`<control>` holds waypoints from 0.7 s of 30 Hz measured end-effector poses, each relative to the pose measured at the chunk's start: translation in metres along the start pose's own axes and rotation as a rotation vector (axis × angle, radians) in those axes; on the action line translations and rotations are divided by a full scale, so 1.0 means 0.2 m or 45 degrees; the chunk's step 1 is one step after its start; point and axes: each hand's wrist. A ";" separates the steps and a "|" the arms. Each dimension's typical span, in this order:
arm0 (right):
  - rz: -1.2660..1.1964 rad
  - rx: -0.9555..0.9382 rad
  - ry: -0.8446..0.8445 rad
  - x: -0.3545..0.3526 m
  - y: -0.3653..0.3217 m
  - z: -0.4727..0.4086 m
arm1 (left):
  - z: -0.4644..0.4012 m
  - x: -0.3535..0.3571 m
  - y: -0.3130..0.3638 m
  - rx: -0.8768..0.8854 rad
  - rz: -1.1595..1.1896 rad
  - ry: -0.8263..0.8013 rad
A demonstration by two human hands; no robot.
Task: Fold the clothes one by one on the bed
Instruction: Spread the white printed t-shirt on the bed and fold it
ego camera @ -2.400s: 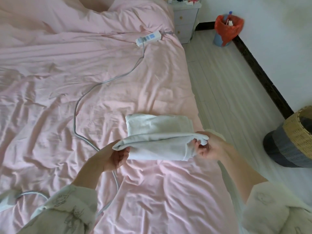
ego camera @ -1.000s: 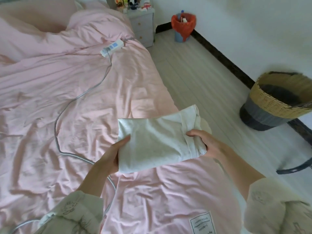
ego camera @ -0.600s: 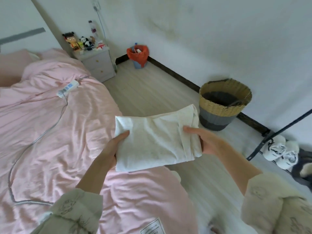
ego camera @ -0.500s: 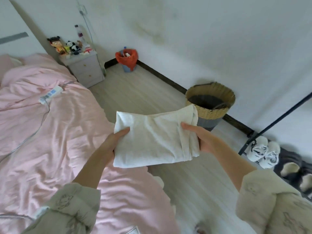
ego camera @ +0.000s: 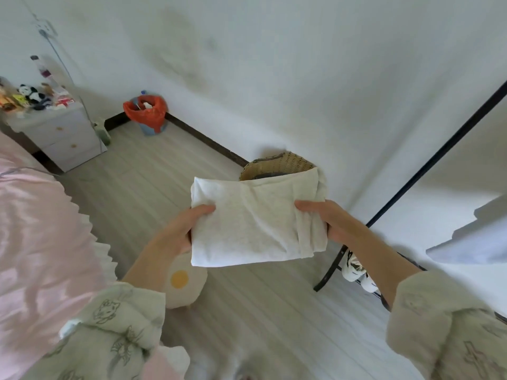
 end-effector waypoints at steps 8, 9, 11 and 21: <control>0.023 0.029 -0.010 -0.04 -0.31 -0.62 | -0.62 0.22 0.29 -0.060 0.037 -0.027; 0.006 0.028 0.000 -0.03 -0.36 -0.75 | -0.75 0.26 0.35 -0.047 0.019 -0.050; 0.016 0.017 0.037 -0.03 -0.41 -0.94 | -0.93 0.32 0.42 -0.011 0.007 -0.094; 0.061 0.063 0.252 -0.14 -0.54 -1.90 | -1.90 0.72 0.57 0.220 -0.203 0.077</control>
Point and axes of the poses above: each hand's wrist, its own z-axis away from the middle knuckle, its own x-axis out of the palm, y = z × x, and after that the axes turned 10 degrees about y, right-handed
